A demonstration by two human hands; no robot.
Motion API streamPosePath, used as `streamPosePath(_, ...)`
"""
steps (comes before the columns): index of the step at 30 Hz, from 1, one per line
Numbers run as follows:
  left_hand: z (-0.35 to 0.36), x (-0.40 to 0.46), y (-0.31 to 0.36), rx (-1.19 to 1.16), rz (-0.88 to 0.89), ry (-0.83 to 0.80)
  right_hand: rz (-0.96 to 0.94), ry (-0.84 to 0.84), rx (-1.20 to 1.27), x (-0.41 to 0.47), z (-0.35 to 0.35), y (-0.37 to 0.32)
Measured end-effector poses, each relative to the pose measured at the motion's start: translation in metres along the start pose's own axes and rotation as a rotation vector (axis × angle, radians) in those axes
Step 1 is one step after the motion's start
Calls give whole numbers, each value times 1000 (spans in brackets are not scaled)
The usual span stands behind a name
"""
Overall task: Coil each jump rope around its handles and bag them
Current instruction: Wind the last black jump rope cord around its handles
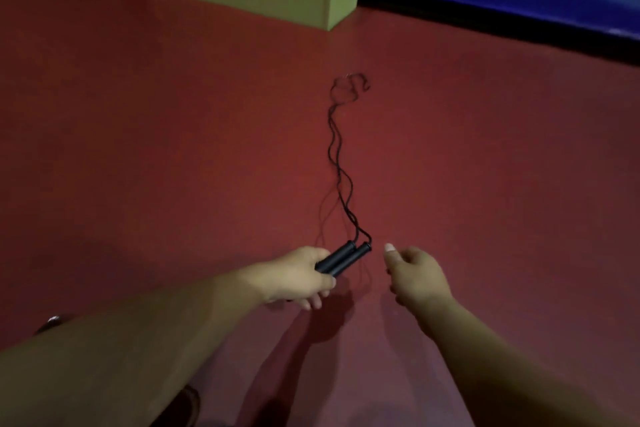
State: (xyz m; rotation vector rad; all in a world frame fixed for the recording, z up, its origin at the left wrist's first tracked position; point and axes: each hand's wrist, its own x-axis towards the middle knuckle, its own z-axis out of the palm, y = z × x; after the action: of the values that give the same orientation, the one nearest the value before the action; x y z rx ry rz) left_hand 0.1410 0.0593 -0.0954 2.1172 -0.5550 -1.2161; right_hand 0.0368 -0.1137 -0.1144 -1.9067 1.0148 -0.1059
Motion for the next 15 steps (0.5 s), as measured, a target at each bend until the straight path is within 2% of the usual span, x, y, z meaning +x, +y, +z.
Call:
streamPosePath(4, 1, -56, 80, 76, 163, -55, -177, 136, 26, -40, -93, -33)
streamPosePath(9, 2, -114, 166, 78, 302, -163, -365, 200, 59, -103, -184, -68)
streamPosePath(12, 7, -148, 206, 100, 372, -237, -419, 204, 126, -138, -217, -84)
streamPosePath(15, 13, -174, 232, 93, 403, -391, -465, 241, 204, -165, -231, -92)
